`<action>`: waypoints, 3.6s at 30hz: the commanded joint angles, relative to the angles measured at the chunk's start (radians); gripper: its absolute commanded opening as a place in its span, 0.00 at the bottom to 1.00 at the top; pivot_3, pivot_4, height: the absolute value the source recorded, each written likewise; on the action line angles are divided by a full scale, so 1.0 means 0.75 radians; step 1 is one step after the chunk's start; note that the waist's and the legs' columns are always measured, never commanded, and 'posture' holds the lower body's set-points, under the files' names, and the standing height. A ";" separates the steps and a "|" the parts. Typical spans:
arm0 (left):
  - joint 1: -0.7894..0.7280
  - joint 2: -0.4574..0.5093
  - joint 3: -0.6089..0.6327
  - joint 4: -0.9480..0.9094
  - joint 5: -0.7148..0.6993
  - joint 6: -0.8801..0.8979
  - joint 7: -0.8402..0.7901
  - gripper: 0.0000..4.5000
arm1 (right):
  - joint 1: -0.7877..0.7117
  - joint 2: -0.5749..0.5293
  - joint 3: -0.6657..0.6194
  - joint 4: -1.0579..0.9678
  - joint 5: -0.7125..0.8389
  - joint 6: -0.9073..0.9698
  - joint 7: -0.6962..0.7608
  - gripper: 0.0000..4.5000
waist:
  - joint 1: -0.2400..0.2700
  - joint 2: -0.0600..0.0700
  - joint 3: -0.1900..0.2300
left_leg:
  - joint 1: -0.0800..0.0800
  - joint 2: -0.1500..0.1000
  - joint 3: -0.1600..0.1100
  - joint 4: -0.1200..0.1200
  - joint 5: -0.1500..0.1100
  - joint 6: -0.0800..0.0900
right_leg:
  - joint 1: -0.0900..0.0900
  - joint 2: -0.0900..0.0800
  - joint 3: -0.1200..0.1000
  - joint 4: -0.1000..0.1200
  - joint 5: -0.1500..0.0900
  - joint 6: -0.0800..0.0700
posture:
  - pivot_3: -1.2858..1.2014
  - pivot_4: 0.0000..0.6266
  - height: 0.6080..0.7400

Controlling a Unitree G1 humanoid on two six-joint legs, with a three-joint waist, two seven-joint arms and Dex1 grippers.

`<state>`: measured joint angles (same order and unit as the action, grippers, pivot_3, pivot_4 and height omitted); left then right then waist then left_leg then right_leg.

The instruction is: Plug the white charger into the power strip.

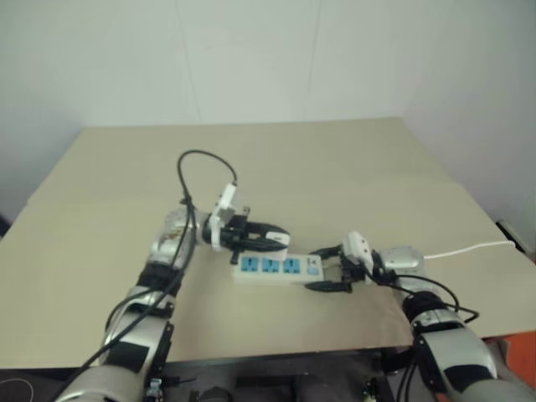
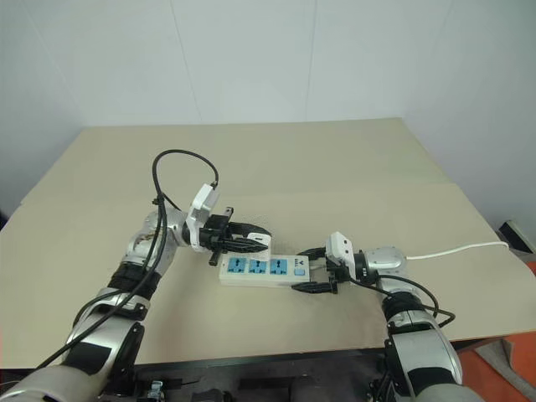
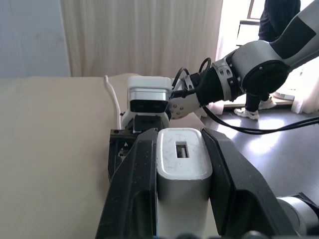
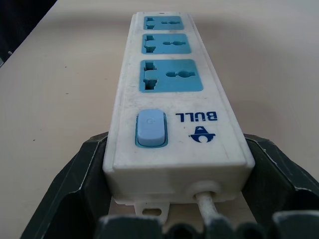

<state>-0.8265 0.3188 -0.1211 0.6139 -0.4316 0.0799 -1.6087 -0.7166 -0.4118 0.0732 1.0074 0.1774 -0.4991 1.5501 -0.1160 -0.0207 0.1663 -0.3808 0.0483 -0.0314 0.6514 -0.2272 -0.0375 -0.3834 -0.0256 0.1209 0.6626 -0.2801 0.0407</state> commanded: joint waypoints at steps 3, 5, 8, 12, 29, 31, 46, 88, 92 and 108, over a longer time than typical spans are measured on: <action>-0.031 -0.054 -0.012 0.070 -0.018 -0.080 -0.008 0.23 | 0.072 0.013 0.065 -0.037 -0.025 -0.002 0.086 0.76 | 0.000 0.000 0.000 | 0.000 0.000 0.000 0.000 0.000 0.000 | 0.000 0.000 0.000 0.000 0.000 0.000 | 0.52 0.24 1.00; -0.029 -0.078 -0.002 0.096 -0.016 -0.083 -0.008 0.23 | 0.085 0.017 0.064 -0.055 -0.025 0.003 0.086 0.76 | -0.001 0.000 0.000 | 0.000 0.000 0.000 0.000 0.000 0.000 | 0.000 0.000 0.000 0.000 0.000 0.000 | 0.52 0.24 1.00; -0.021 -0.100 -0.012 0.117 -0.008 -0.096 -0.008 0.23 | 0.098 0.022 0.062 -0.072 -0.026 0.010 0.083 0.76 | -0.001 0.000 0.000 | 0.000 0.000 0.000 0.000 0.000 0.000 | 0.000 0.000 0.000 -0.001 0.000 0.000 | 0.52 0.24 1.00; -0.012 -0.113 -0.032 0.140 0.010 -0.121 -0.008 0.23 | 0.109 0.025 0.061 -0.087 -0.028 0.013 0.075 0.76 | -0.003 0.000 0.000 | 0.000 0.000 0.000 0.000 0.000 0.000 | 0.000 0.000 0.000 -0.001 0.000 0.000 | 0.52 0.24 1.00; -0.067 -0.165 -0.056 0.330 0.111 -0.204 -0.008 0.23 | 0.145 0.036 0.062 -0.129 -0.034 0.030 0.038 0.76 | -0.006 -0.001 -0.001 | -0.001 0.000 -0.001 -0.002 0.000 0.000 | 0.000 0.001 0.000 -0.003 0.000 0.001 | 0.52 0.24 1.00; -0.061 -0.160 -0.064 0.327 0.115 -0.203 -0.008 0.23 | 0.148 0.036 0.063 -0.130 -0.036 0.029 0.035 0.76 | -0.006 -0.001 -0.001 | -0.001 0.000 -0.001 -0.002 0.000 0.000 | 0.000 0.001 0.000 -0.003 0.000 0.001 | 0.52 0.24 1.00; -0.047 -0.116 -0.124 0.294 0.117 -0.148 -0.008 0.23 | 0.139 0.039 0.068 -0.113 -0.053 0.025 0.020 0.76 | -0.007 -0.003 -0.004 | 0.000 0.000 -0.001 -0.002 0.000 0.000 | 0.000 0.001 0.000 -0.003 0.000 0.001 | 0.52 0.24 1.00; 0.306 -0.076 -0.085 0.234 0.248 -0.423 0.148 0.23 | 0.155 0.023 0.056 -0.123 -0.056 -0.010 0.003 0.76 | -0.011 -0.005 -0.010 | 0.018 0.001 -0.001 -0.010 0.000 0.000 | 0.021 0.002 0.001 -0.010 -0.006 0.009 | 0.52 0.24 1.00; 0.305 -0.073 -0.088 0.233 0.243 -0.406 0.143 0.23 | 0.156 0.023 0.057 -0.123 -0.058 -0.013 -0.002 0.76 | -0.010 -0.005 -0.012 | 0.018 0.001 -0.001 -0.010 0.000 0.000 | 0.022 0.002 0.001 -0.010 -0.006 0.009 | 0.52 0.24 1.00; 0.270 -0.053 -0.066 0.224 0.241 -0.406 0.109 0.99 | 0.146 0.031 0.070 -0.107 -0.064 -0.027 -0.028 0.76 | -0.009 0.001 -0.018 | 0.036 0.001 -0.001 -0.014 -0.002 0.001 | 0.039 0.002 0.002 -0.020 -0.008 0.010 | 0.52 0.24 1.00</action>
<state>-0.6520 0.2683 -0.1577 0.7412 -0.2807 -0.2425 -1.5191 -0.6252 -0.3948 0.0847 0.9132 0.1697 -0.4974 1.5085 -0.1230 -0.0199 0.1530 -0.3533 0.0488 -0.0317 0.6404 -0.2287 -0.0366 -0.3539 -0.0240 0.1224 0.6473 -0.2858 0.0486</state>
